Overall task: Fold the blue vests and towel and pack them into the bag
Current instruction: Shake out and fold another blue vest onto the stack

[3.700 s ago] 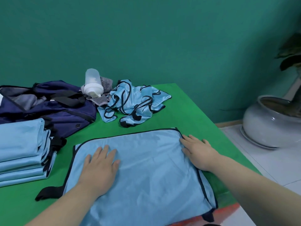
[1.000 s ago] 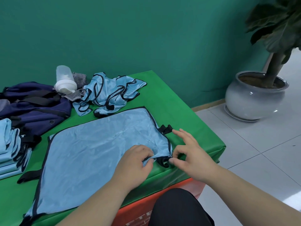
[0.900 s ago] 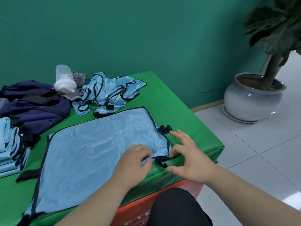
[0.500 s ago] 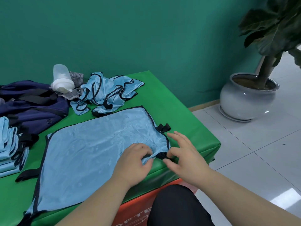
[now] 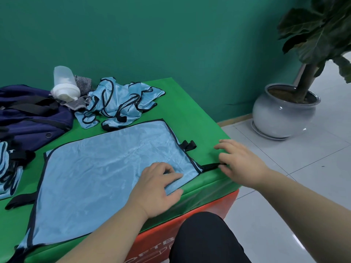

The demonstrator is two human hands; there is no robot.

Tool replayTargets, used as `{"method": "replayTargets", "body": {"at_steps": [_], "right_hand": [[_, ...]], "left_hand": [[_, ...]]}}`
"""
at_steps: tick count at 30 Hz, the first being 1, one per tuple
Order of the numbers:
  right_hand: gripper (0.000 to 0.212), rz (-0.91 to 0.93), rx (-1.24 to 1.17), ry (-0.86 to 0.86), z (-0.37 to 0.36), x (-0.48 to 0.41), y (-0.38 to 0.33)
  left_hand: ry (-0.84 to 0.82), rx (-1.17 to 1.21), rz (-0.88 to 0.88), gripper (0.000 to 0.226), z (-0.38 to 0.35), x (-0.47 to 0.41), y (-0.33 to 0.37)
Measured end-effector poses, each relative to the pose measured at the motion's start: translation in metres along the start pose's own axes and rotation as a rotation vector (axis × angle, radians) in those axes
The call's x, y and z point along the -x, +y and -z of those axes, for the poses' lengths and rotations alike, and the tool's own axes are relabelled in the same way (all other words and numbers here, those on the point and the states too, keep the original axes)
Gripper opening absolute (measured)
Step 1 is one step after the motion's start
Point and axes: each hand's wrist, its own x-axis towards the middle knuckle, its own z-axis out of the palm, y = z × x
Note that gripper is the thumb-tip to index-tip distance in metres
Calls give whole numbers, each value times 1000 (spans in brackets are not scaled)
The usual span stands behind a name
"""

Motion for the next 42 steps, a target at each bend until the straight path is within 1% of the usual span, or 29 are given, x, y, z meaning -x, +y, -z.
{"method": "replayTargets", "body": {"at_steps": [2, 3, 5, 6, 7, 9, 11, 13, 14, 16, 17, 19, 23, 26, 31, 34, 35, 37, 39, 42], "right_hand": [[15, -53, -88, -41, 3, 1, -3], [18, -75, -132, -59, 5, 1, -5], [41, -88, -215, -74, 9, -2, -13], [49, -88, -253, -53, 11, -4, -20], [52, -80, -279, -21, 12, -8, -28], [48, -32, -282, 30, 10, -18, -47], [42, 54, -248, 24, 3, -30, -63], [40, 122, -185, -55, -7, -38, -71], [41, 121, -154, -115, -12, -40, -71], [45, 66, -124, -214, -18, -37, -66], [49, 35, -132, -229, -20, -34, -63], [53, -14, -158, -226, -22, -29, -60], [47, -64, -221, -239, -22, -29, -55], [55, -73, -227, -222, -14, -37, -55], [43, -100, -264, -135, -7, -60, -61], [36, -207, -332, -100, -6, -79, -57], [37, -259, -356, -106, -6, -86, -55], [42, -320, -374, -166, -5, -97, -48], [43, -296, -363, -234, -7, -107, -43], [33, -236, -345, -307, -13, -117, -37]], "left_hand": [[-12, -23, -26, 48, -1, -1, -1], [-17, -18, -25, 48, -1, -1, -2], [-21, -5, -19, 47, -1, -2, -2], [-20, -2, -20, 46, -2, -2, -3], [-18, -1, -21, 44, -2, -2, -3], [-11, -6, -26, 41, -4, -3, -4], [-2, 3, -20, 39, -4, -4, -5], [10, 33, -7, 36, -4, -4, -5], [15, 52, 2, 36, -4, -4, -6], [22, 87, 25, 37, -4, -4, -7], [21, 95, 31, 37, -4, -4, -7], [25, 94, 28, 37, -5, -4, -9], [16, 98, 32, 37, -5, -4, -9], [2, 101, 47, 37, -5, -4, -9], [7, 105, 48, 36, -5, -5, -9], [-2, 111, 54, 36, -5, -4, -9], [-5, 114, 57, 37, -5, -4, -9], [-6, 121, 62, 37, -4, -4, -8], [-3, 123, 60, 37, -4, -4, -7], [2, 128, 56, 36, -5, -3, -8]]}}
